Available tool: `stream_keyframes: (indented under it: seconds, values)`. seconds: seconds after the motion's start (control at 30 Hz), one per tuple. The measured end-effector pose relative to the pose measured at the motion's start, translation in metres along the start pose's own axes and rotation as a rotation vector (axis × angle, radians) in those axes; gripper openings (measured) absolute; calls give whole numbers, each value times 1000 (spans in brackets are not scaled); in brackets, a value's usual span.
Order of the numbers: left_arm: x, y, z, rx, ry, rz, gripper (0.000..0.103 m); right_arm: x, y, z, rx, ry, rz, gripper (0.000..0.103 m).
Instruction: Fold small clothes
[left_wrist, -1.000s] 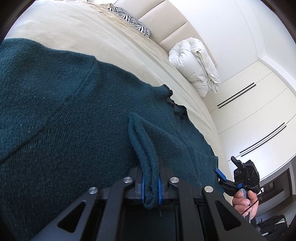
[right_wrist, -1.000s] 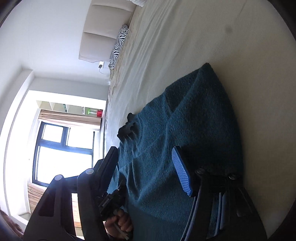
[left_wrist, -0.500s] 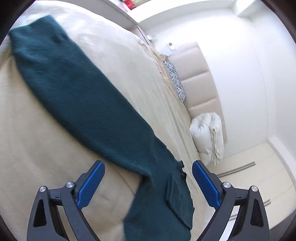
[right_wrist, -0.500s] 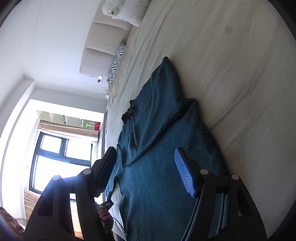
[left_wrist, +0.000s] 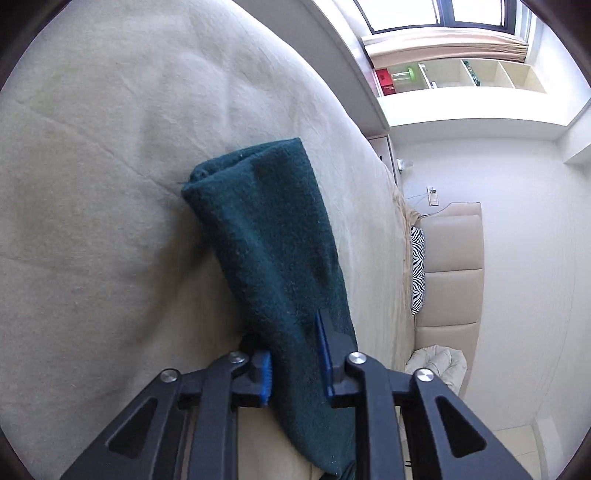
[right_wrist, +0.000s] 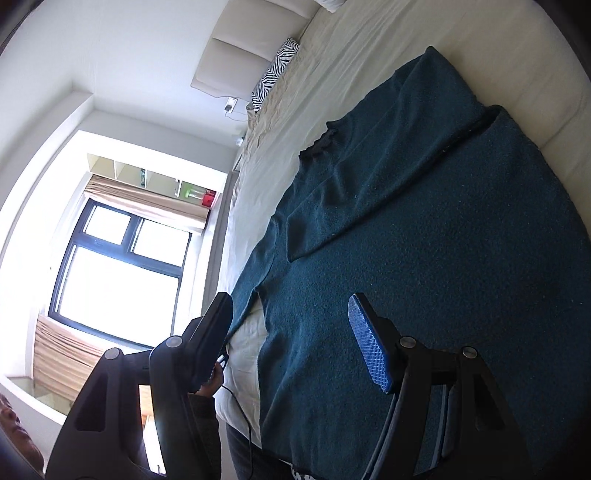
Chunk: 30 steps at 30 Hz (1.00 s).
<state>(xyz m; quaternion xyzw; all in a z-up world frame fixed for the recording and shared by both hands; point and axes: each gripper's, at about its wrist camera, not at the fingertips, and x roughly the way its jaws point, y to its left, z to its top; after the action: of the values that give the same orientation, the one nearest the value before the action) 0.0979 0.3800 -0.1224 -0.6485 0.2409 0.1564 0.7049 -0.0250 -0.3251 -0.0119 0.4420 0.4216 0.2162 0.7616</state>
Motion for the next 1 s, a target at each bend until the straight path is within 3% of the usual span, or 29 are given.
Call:
stream_keyframes:
  seconds: [0.07, 0.17, 0.3, 0.37, 0.47, 0.53, 0.57, 0.63, 0.67, 0.73, 0.8, 0.9, 1.0]
  values:
    - [7, -27, -13, 126, 25, 0, 8, 1, 11, -1, -29, 3, -2, 65]
    - [5, -95, -61, 452, 35, -13, 7, 0, 20, 1, -41, -10, 4, 65]
    - [23, -174, -192, 930, 124, 4, 8, 9, 16, 6, -23, -6, 16, 65]
    - [37, -188, -265, 1154, 154, 25, 8, 18, 9, 10, -5, -3, 18, 65]
    - [62, -171, -374, 1476, 196, 103, 10, 36, 1, 17, 20, 6, 24, 65]
    - [81, -147, -418, 1603, 249, 162, 12, 46, -4, 23, 29, 20, 5, 65]
    - [87, -134, -428, 1615, 286, 189, 14, 51, -6, 25, 32, 29, -4, 65]
    - [83, -113, -425, 1599, 309, 193, 35, 62, -10, 31, 38, 48, -29, 65]
    - [78, -110, -421, 1583, 300, 177, 41, 69, -11, 34, 38, 59, -30, 65]
    - [67, -109, -408, 1542, 301, 158, 72, 86, -14, 39, 48, 85, -30, 65]
    - [52, -109, -400, 1537, 291, 106, 76, 105, -15, 43, 57, 112, -38, 65]
    - [44, -110, -391, 1544, 267, 104, 79, 138, -7, 44, 33, 152, -79, 65]
    - [33, -107, -352, 1352, 300, 56, 80, 164, 20, 42, -107, 180, -173, 65]
